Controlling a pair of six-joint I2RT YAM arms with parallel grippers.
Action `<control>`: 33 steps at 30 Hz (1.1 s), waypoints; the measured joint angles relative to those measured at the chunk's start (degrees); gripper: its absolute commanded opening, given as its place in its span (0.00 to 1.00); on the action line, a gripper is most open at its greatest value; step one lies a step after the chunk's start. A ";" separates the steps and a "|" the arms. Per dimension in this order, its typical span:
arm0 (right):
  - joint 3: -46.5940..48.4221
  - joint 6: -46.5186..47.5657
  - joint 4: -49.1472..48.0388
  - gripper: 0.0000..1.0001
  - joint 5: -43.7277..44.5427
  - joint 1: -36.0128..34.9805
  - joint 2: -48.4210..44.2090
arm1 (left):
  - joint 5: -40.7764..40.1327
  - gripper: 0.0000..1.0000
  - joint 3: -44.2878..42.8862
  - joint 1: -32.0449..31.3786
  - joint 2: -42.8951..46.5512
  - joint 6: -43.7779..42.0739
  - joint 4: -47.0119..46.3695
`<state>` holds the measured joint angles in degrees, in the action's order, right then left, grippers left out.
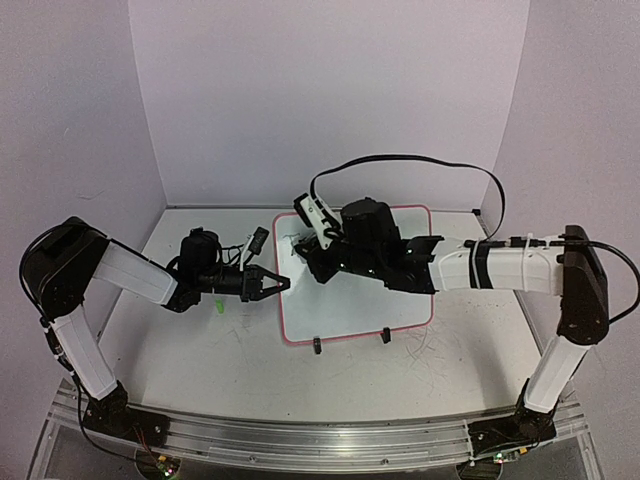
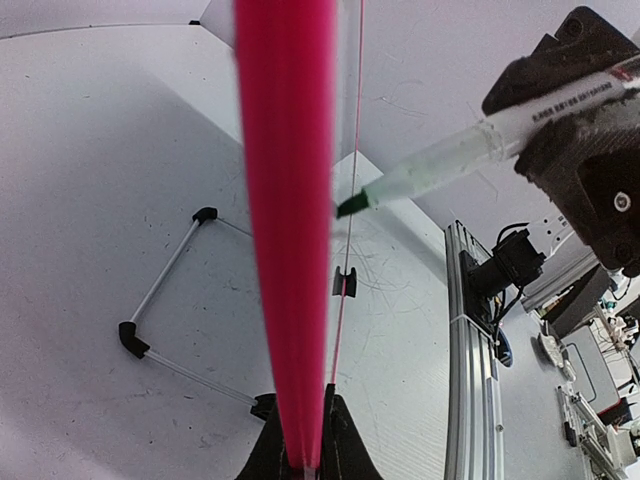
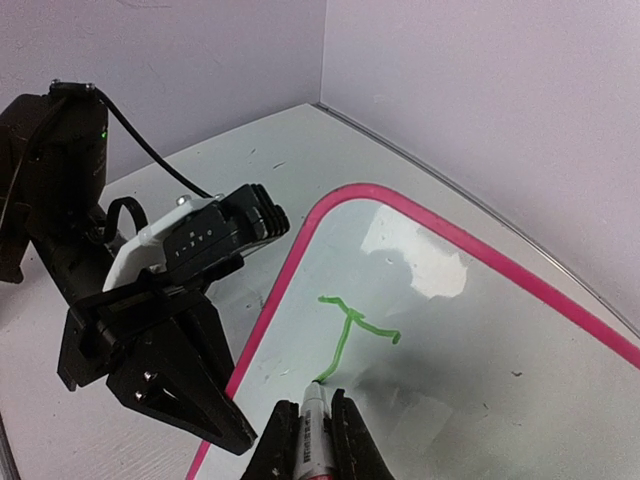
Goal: Write a sentence on the whiteboard
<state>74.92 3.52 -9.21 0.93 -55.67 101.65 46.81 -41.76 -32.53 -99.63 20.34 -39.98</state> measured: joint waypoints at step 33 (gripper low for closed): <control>-5.17 -0.96 -2.76 0.00 -2.67 2.27 -7.01 | 0.24 0.00 -0.02 -0.20 0.63 -1.09 0.52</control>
<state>69.75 2.56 -11.97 -1.74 -53.40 94.64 47.05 -41.78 -32.73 -99.00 19.25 -39.46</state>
